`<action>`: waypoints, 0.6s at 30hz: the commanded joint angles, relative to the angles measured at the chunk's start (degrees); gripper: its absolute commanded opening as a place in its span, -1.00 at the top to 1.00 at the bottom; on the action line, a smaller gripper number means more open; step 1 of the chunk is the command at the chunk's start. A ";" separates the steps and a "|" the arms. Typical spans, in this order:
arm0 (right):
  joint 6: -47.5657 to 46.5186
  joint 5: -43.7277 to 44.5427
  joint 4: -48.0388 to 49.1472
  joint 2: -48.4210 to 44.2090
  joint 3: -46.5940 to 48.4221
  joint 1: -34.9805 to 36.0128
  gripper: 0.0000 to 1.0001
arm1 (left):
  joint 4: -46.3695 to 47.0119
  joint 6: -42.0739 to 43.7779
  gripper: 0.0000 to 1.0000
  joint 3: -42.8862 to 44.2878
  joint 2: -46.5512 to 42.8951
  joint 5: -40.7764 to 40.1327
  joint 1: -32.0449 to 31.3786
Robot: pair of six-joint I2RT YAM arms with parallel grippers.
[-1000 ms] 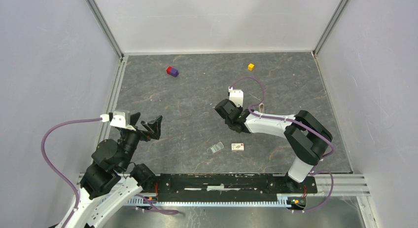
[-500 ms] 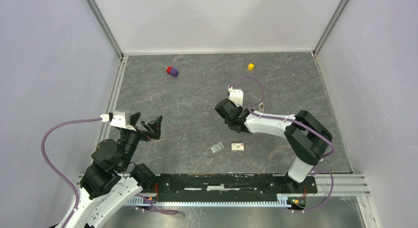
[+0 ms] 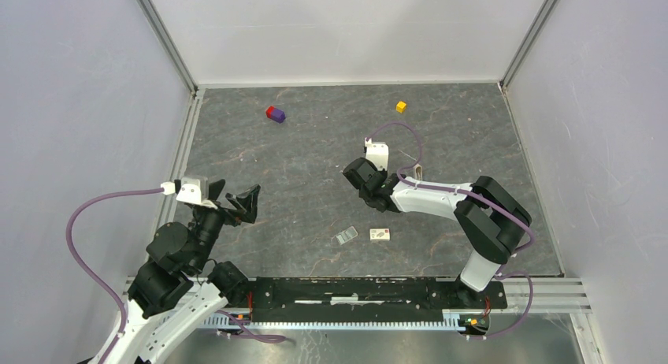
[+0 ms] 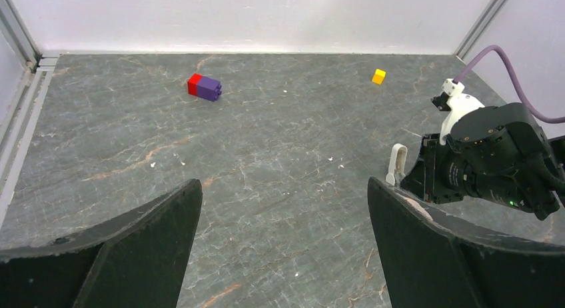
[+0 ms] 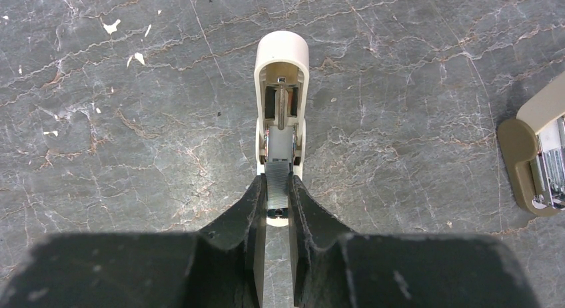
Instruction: Load the staples into the stapler
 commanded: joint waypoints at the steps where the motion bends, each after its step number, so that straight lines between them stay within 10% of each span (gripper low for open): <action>1: 1.10 0.53 0.80 -0.36 0.61 -0.21 0.61 | 2.62 2.16 -1.00 -0.49 -0.59 0.58 0.15; 18: 0.62 1.03 0.75 0.06 -0.10 -0.22 0.62 | 2.63 2.16 -1.00 -0.57 -0.50 0.58 0.15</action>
